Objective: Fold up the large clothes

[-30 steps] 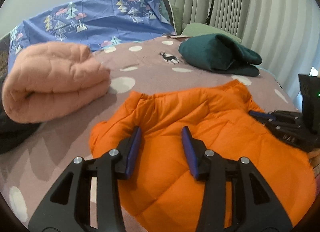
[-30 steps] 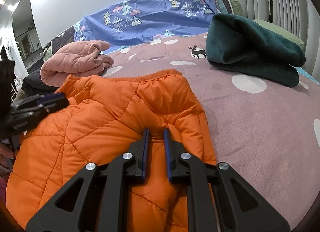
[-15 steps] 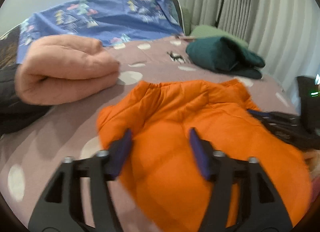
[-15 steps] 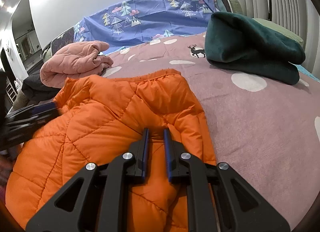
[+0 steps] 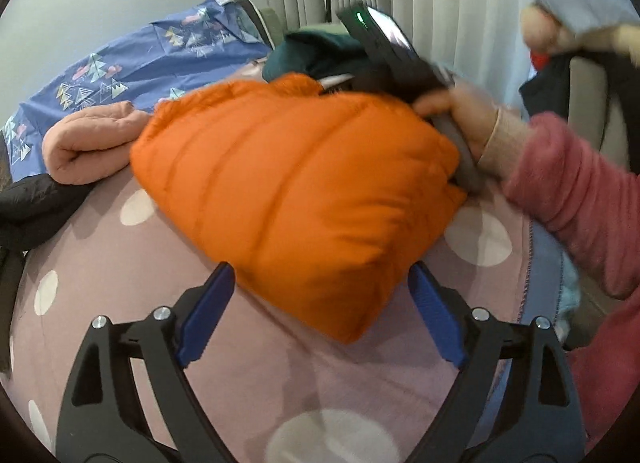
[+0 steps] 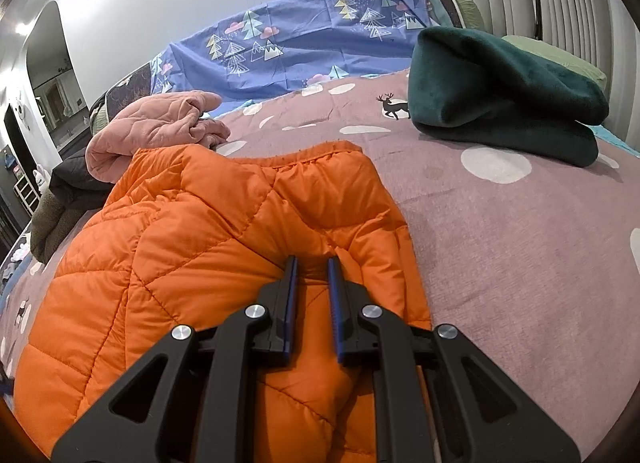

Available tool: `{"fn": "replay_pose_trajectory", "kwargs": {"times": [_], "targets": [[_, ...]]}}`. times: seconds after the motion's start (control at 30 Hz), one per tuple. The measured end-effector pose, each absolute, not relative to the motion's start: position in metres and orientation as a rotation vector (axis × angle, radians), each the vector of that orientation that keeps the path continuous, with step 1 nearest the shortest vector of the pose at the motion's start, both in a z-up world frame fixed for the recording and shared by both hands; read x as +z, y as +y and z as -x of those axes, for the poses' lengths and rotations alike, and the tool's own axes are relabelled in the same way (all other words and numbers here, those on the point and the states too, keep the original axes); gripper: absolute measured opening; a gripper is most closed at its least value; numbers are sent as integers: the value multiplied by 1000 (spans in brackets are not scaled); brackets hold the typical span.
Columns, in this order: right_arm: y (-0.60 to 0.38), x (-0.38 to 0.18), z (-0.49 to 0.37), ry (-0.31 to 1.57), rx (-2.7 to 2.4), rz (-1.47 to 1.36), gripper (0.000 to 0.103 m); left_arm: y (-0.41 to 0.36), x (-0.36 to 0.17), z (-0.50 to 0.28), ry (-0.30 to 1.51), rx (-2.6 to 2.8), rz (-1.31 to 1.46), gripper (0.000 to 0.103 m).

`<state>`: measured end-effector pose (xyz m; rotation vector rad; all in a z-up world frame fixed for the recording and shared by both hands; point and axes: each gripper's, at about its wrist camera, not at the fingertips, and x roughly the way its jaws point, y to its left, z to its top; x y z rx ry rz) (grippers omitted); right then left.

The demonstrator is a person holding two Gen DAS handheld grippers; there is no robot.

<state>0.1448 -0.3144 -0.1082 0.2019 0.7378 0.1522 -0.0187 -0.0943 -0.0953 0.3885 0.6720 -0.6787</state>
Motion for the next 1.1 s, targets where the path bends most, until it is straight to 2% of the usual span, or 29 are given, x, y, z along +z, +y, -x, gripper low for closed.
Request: {"fn": "replay_pose_trajectory", "kwargs": {"times": [0.27,0.5,0.57,0.63,0.7,0.87,0.97,1.0,1.03,1.1], "targets": [[-315,-108,-144,736,154,-202,14,-81,-108,-2,682,-413,-390,90],[-313,-105,-140,724,169,-198,14,-59,-117,1,788,-430,-328,89],[-314,-105,-141,724,171,-209,14,-60,-107,12,806,-494,-339,77],[-315,-106,-140,722,171,-214,14,-55,-94,24,836,-583,-314,53],[-314,-106,-140,719,171,-213,15,-48,-74,31,827,-648,-272,45],[-314,-106,-139,716,171,-211,15,-51,-25,9,628,-636,-220,45],[-314,-106,-139,716,172,-213,15,-73,-25,-19,591,-651,-196,45],[-314,-106,-140,716,172,-213,15,-84,-33,-35,606,-666,-183,48],[-314,-106,-140,717,173,-214,15,-94,-45,-48,639,-672,-190,65],[-313,-105,-139,714,165,-212,15,-110,-82,-74,749,-621,-248,86]]}}
